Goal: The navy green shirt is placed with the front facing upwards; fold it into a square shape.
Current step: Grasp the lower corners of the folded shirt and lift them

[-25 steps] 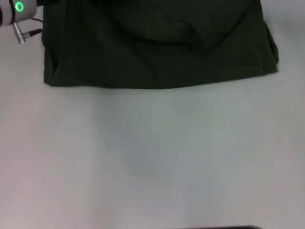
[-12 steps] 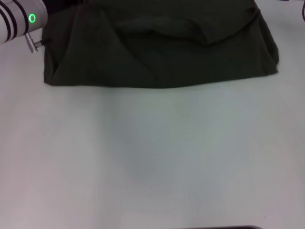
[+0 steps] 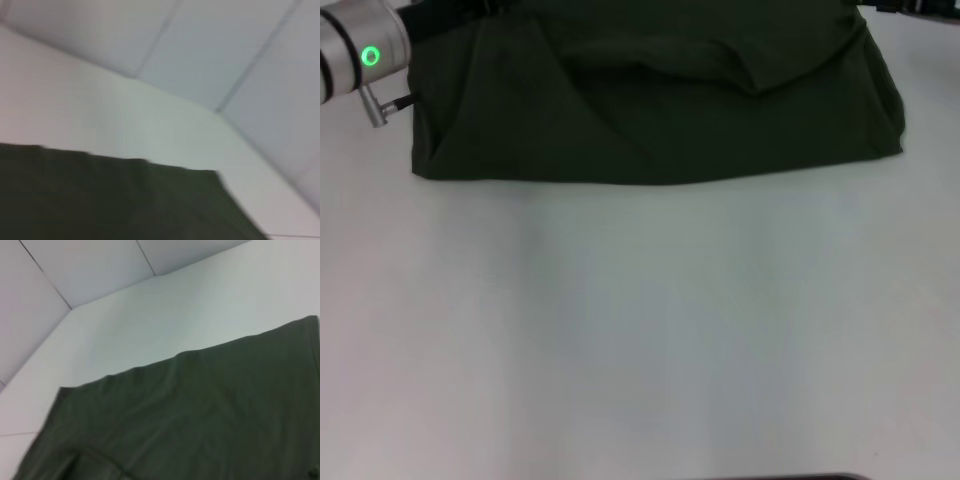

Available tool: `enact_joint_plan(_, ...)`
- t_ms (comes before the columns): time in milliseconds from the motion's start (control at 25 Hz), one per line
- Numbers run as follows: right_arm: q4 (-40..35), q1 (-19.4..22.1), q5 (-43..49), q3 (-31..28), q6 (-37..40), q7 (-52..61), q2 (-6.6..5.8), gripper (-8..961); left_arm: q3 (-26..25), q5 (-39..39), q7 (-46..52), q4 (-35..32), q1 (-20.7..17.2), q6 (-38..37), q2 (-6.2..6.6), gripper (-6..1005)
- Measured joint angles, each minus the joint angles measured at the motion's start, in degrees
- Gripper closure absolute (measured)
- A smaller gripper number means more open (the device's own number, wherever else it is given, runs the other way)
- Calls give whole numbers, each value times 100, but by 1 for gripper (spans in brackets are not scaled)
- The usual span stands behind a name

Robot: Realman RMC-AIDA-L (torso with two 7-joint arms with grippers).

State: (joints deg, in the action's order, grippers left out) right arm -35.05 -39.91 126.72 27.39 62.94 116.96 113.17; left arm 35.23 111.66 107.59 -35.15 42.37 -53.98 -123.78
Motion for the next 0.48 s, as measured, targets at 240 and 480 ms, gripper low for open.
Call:
enact_joint_plan(240,-273,653,-277,5,783,-65,-123,255,-3,-308,-217,-438,-471,-1443,4,153)
enact_joint_plan(480,-246,956,-173,14,1247,32,-307,258,9,-411,-520,-486,-685,-2034,7,153)
